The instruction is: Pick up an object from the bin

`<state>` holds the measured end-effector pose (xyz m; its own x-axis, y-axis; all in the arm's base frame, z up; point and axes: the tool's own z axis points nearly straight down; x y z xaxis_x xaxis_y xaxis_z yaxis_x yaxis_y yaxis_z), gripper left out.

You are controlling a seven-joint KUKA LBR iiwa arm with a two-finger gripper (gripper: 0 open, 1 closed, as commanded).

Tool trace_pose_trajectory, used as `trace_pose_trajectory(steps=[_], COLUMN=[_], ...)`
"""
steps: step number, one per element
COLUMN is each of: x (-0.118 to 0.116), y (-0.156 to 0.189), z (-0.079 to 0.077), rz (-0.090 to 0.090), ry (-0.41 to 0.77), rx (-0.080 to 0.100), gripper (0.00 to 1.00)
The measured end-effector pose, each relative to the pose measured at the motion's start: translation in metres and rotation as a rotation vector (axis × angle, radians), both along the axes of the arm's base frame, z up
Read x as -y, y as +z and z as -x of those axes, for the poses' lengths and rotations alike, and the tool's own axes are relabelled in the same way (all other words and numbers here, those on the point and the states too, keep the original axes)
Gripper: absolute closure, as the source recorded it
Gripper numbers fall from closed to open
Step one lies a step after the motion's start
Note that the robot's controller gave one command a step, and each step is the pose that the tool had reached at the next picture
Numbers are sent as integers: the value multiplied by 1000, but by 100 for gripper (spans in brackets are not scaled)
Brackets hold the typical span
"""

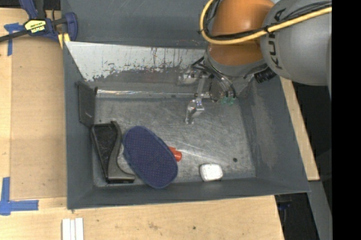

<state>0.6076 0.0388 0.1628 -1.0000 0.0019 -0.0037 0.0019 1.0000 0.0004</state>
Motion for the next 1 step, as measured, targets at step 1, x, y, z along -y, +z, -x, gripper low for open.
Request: trace_pose_trajectory(steps=[1], x=[-38], y=[83], z=[7], rz=[-3], ry=[-108], rx=[8], gripper=[0])
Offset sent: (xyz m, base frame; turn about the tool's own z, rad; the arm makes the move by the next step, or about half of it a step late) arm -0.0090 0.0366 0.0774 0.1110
